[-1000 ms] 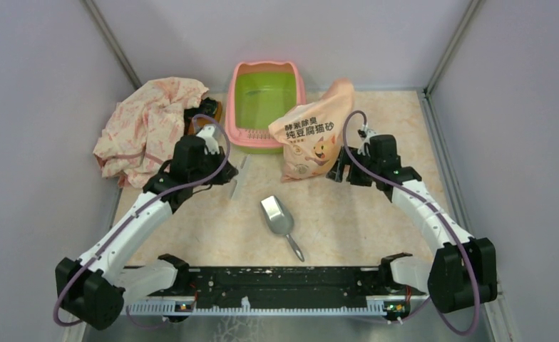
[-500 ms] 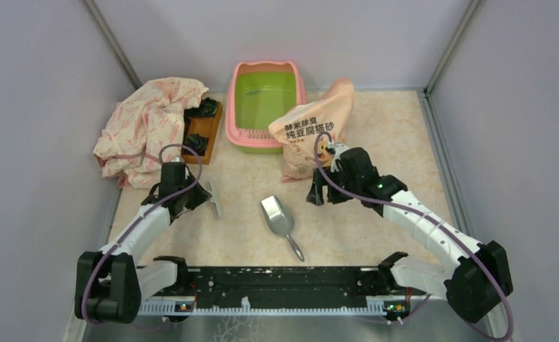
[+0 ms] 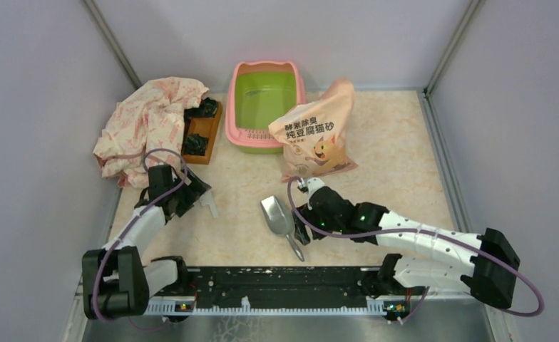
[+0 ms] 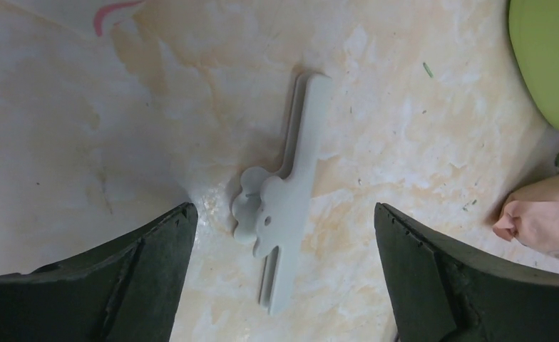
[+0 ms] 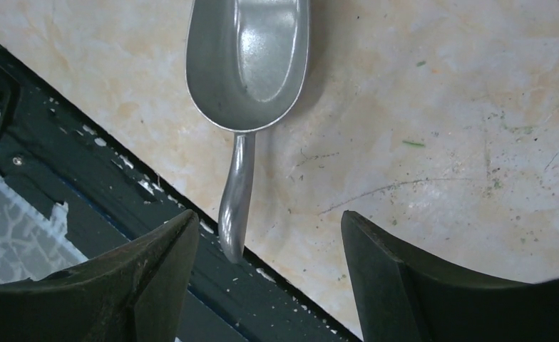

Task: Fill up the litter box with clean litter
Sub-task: Place the clamp at the center of the board, then adjust the spatula at the center of the board.

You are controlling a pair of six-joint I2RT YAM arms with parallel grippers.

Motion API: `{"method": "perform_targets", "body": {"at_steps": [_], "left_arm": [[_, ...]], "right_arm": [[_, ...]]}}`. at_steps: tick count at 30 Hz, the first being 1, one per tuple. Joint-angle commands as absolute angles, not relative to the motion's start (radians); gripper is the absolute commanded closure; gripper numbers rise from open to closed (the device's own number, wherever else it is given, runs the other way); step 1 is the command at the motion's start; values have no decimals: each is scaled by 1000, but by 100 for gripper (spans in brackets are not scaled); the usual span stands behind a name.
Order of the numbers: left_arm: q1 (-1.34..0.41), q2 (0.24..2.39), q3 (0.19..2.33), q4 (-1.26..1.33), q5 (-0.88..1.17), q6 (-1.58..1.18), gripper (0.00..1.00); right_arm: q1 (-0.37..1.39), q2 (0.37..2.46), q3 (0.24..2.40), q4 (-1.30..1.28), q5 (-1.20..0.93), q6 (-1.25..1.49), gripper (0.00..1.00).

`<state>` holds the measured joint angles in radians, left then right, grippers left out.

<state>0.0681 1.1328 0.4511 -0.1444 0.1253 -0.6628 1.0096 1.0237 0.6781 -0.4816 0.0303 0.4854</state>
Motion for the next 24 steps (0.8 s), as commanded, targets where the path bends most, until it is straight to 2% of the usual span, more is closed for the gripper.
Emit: {"method": "perform_targets", "body": {"at_steps": [1, 9, 20, 24], "left_arm": [[72, 1062, 496, -203, 176, -675, 1], [71, 946, 547, -234, 276, -674, 1], [60, 901, 553, -209, 369, -636, 1], [39, 925, 561, -202, 418, -629, 1]], "right_arm": [[1102, 1065, 682, -422, 184, 546, 29], [1201, 1245, 729, -338, 253, 582, 48], [1228, 1417, 794, -289, 325, 610, 55], [1228, 1442, 815, -293, 319, 605, 66]]}}
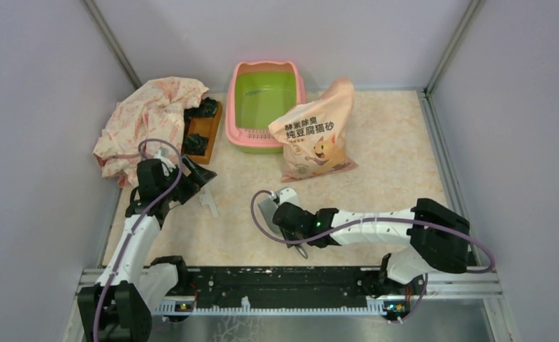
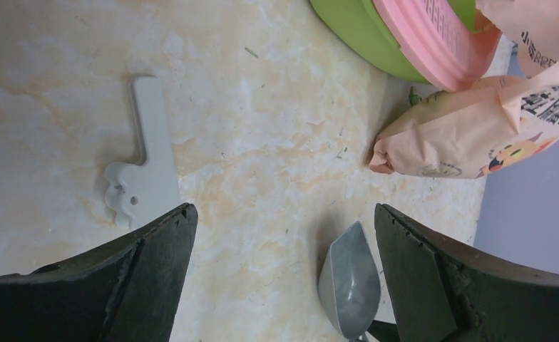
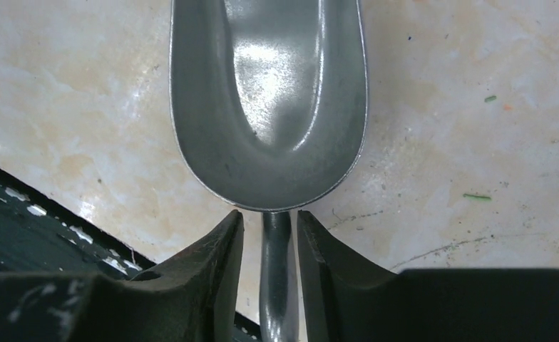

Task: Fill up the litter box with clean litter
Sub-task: Adjust the spatula at the center of the board.

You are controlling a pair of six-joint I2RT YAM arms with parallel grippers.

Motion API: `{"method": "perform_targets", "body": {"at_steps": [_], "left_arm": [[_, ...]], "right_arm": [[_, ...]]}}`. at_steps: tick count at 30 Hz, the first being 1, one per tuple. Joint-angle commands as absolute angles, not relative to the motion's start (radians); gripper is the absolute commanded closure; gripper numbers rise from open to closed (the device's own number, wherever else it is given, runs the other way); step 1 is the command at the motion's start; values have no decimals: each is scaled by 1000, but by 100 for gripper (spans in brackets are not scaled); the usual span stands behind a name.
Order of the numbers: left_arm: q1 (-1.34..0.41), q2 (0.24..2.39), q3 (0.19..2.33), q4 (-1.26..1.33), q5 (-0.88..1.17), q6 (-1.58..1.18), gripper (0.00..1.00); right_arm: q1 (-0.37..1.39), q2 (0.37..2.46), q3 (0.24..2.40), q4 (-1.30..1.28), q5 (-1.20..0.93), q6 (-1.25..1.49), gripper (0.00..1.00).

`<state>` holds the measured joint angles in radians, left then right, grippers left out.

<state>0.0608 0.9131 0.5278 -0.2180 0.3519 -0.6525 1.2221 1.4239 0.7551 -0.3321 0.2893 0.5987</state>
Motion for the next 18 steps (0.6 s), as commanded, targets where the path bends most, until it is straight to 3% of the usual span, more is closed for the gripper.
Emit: {"method": "perform_targets", "body": {"at_steps": [1, 4, 10, 18], "left_arm": [[24, 928, 568, -206, 419, -628, 1], [-42, 930, 590, -222, 398, -625, 1], [-170, 937, 641, -248, 358, -617, 1], [-251, 966, 697, -259, 280, -594, 1]], "right_arm": [[1228, 1443, 816, -292, 317, 604, 72], [1228, 1447, 815, -292, 313, 609, 87], [1227, 1493, 879, -326, 343, 678, 100], [1214, 1545, 968, -383, 443, 753, 100]]}}
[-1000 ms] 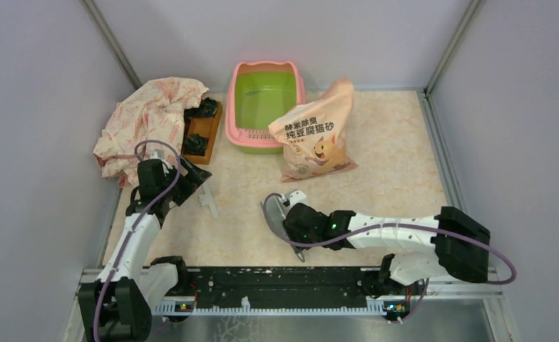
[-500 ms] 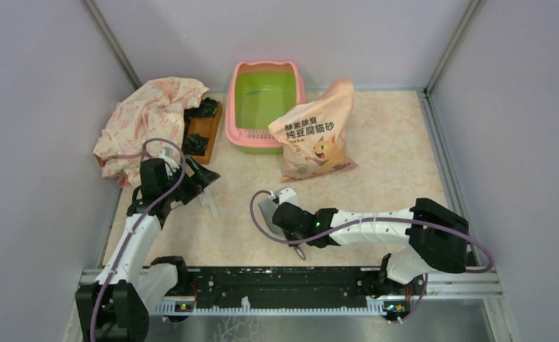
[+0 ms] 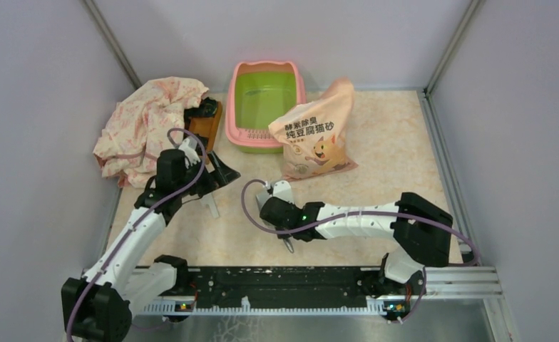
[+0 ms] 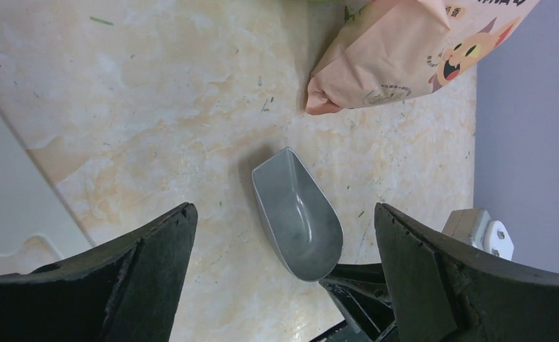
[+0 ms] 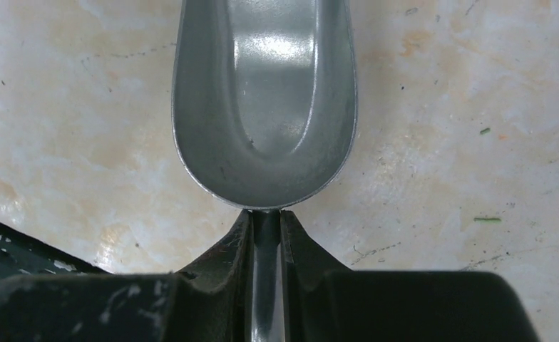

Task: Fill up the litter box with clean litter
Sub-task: Adjust the spatula at the center of the board, then open the cat litter bag at the center of the board.

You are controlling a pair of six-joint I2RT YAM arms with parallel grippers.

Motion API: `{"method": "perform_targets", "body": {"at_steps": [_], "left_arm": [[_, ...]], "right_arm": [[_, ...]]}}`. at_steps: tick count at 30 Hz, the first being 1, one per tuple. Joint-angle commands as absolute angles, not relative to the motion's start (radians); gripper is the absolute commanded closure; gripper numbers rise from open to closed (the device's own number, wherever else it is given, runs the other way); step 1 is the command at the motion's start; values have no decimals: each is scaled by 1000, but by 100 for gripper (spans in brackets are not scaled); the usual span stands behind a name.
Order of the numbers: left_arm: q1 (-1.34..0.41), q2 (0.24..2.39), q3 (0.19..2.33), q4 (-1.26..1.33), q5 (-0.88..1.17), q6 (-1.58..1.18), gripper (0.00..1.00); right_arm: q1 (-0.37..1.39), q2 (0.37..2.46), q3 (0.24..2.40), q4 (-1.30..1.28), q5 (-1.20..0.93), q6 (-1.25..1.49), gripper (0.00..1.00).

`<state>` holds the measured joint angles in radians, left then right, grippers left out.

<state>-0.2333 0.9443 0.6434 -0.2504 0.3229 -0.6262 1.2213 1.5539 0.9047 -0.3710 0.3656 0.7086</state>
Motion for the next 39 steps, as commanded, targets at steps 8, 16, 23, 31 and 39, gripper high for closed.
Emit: {"method": "perform_targets", "body": {"at_steps": [8, 16, 23, 31, 39], "left_arm": [[-255, 1123, 897, -294, 257, -522, 1], [-255, 1214, 996, -295, 232, -490, 1], [-263, 1479, 1324, -336, 305, -385, 1], [-325, 1821, 1752, -424, 405, -156, 19], [-352, 1909, 1784, -369, 489, -91, 26]], "right_arm": [[1160, 1417, 935, -349, 303, 551, 24], [806, 1298, 1248, -598, 214, 502, 42], [512, 1618, 1737, -748, 13, 547, 45], [509, 1812, 1849, -731, 19, 669, 37], [509, 1851, 1877, -757, 116, 715, 38]]}}
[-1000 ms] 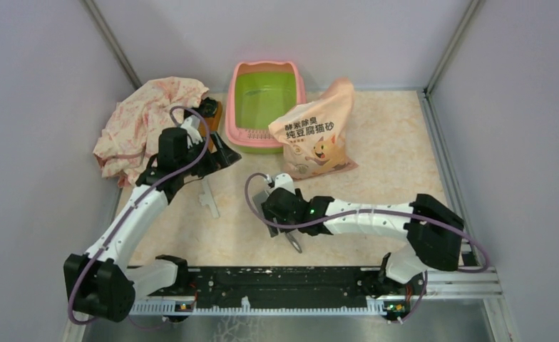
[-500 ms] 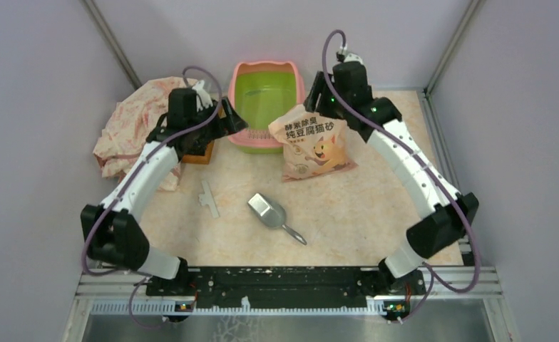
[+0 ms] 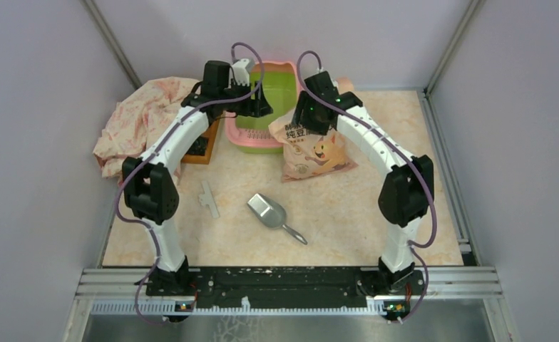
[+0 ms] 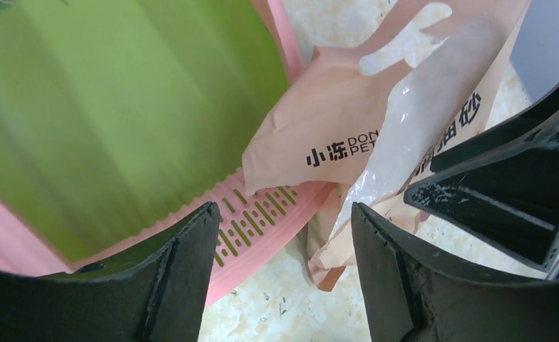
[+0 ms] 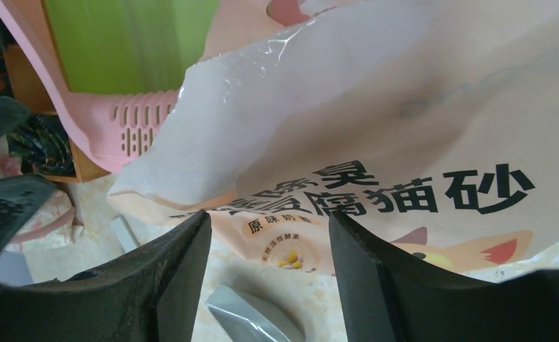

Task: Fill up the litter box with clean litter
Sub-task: Open the cat litter bag at the center of the board.

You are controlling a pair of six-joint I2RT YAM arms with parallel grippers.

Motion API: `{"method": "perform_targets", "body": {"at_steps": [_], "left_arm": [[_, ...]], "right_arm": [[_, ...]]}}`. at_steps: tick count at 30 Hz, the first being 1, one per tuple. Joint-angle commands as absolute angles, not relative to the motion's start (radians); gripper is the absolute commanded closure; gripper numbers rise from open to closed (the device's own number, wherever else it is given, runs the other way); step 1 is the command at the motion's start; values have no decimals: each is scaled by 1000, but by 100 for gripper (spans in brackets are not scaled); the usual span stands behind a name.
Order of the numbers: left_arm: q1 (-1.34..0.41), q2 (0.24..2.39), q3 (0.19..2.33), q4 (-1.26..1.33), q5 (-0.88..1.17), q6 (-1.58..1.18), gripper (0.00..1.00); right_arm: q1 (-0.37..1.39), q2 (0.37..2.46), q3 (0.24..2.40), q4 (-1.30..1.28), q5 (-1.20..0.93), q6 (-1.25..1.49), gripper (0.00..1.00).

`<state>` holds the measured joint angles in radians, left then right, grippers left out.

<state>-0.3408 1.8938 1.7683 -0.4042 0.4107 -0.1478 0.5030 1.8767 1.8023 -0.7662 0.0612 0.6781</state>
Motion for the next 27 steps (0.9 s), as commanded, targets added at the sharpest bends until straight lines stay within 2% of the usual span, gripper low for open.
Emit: {"method": "perform_targets", "body": {"at_steps": [1, 12, 19, 21, 27], "left_arm": [[-359, 1913, 1780, -354, 490, -84, 26], [-432, 2006, 1869, -296, 616, -24, 21], [-446, 2076, 1938, -312, 631, -7, 22], [-448, 2093, 1954, -324, 624, 19, 24], [-447, 2107, 1959, -337, 618, 40, 49]], "right_arm": [[509, 1859, 1887, -767, 129, 719, 38], [511, 1921, 2009, -868, 263, 737, 41], [512, 1939, 2028, -875, 302, 743, 43], [512, 1949, 2033, -881, 309, 740, 43], [513, 1963, 2030, -883, 310, 736, 45]]}}
